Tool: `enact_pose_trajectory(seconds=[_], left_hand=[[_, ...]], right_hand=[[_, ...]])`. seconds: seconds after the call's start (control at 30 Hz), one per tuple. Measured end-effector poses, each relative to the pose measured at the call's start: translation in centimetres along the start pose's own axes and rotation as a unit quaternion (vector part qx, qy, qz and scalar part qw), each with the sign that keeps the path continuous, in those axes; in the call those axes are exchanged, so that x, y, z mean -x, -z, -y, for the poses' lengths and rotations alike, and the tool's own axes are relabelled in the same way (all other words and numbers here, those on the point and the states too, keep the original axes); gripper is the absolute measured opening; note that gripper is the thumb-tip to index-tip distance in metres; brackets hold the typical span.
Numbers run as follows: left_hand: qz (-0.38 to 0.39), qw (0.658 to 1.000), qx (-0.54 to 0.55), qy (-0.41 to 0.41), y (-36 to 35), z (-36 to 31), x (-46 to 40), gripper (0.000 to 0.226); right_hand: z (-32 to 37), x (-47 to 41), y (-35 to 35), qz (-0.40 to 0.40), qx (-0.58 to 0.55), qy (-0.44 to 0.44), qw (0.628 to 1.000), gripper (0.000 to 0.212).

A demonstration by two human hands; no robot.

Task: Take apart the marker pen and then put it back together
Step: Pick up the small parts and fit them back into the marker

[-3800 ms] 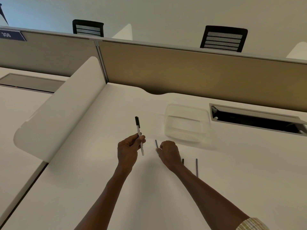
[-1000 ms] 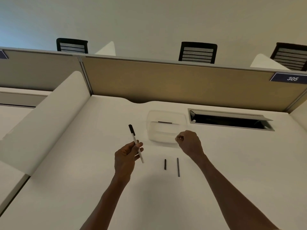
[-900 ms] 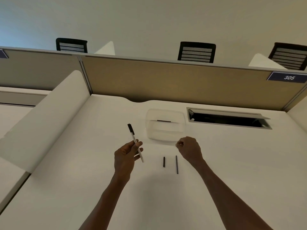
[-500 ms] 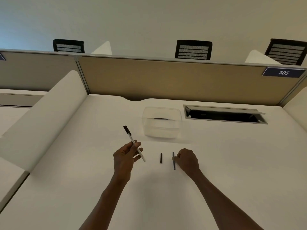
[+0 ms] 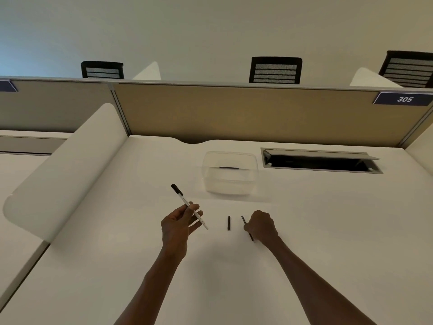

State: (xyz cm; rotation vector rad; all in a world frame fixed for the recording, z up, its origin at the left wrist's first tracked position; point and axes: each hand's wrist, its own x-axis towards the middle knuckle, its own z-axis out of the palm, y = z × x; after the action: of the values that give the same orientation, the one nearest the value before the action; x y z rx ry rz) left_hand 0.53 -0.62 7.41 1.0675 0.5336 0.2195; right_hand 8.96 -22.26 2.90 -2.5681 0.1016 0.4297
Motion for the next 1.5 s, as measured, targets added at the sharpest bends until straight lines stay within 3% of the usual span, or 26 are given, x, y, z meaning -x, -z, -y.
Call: enact_pose_trajectory(seconds=[0.2,0.33,0.4,0.7,0.9,1.2,1.5], left_hand=[[-0.012,1.0,0.012,0.013,-0.7,0.0,0.6,0.019],[-0.02,0.998,0.045,0.03,-1.6,-0.2,0.9,0.015],[-0.022,0.997,0.063,0.037,-1.8,-0.2,1.1,0.015],[-0.067,0.982,0.154,0.088,-2.4,-0.2,1.2,0.012],[-0.094,0.971,0.188,0.114,-3.0,-0.6,1.3,0.01],[-0.109,0.964,0.203,0.132,-3.5,-0.7,1.6,0.009],[-0.115,0.964,0.211,0.112,-3.4,-1.6,1.4,0.01]], right_hand=[[0.5,1.0,1.6,0.013,-0.159,0.039,0.986,0.011],[1.8,1.9,2.6,0.043,-0.26,0.051,0.963,0.04],[2.6,2.4,3.0,0.047,-0.289,0.073,0.954,0.045],[6.2,4.2,4.2,0.01,-0.405,0.096,0.909,0.032],[6.7,4.3,4.0,-0.061,-0.402,0.117,0.906,0.031],[7.5,5.3,3.9,-0.095,-0.413,0.133,0.896,0.033],[7.9,6.6,3.8,-0.09,-0.311,0.18,0.929,0.042]])
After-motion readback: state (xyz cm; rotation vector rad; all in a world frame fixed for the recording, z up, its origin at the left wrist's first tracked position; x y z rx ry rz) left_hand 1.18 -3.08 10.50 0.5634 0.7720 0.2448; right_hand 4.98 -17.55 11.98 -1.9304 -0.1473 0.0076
